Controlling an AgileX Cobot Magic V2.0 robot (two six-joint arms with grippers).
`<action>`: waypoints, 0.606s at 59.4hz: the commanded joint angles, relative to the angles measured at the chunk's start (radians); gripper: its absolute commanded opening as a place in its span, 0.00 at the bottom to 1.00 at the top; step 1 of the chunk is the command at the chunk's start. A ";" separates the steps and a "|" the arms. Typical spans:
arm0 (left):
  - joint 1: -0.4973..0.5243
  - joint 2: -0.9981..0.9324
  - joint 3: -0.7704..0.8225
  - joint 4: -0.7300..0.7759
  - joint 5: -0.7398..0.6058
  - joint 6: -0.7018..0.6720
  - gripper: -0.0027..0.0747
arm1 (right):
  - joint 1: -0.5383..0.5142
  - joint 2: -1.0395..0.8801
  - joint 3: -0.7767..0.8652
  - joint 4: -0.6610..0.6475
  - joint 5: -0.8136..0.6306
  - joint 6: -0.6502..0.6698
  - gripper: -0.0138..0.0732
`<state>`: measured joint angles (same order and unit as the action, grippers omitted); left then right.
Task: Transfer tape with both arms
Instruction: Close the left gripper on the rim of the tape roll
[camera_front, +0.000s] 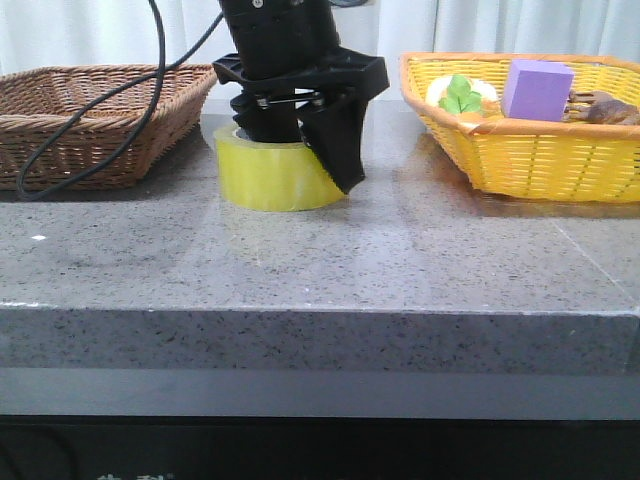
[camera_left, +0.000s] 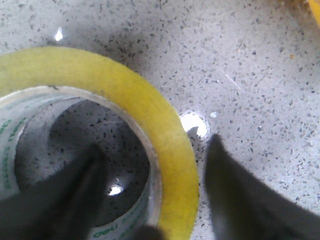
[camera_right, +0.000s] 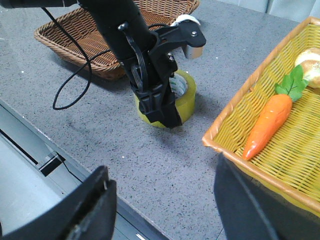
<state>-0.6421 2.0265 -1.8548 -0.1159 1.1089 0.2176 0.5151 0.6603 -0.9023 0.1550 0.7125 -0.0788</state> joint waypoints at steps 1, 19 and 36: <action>-0.009 -0.059 -0.031 -0.020 -0.023 0.002 0.37 | -0.005 0.001 -0.024 0.008 -0.068 0.003 0.68; -0.009 -0.059 -0.031 -0.020 -0.017 0.002 0.16 | -0.005 0.001 -0.024 0.008 -0.068 0.003 0.68; -0.009 -0.061 -0.065 -0.020 0.012 0.002 0.10 | -0.005 0.001 -0.024 0.008 -0.068 0.003 0.68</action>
<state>-0.6457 2.0265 -1.8644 -0.1223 1.1258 0.2209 0.5151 0.6603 -0.9023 0.1550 0.7141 -0.0788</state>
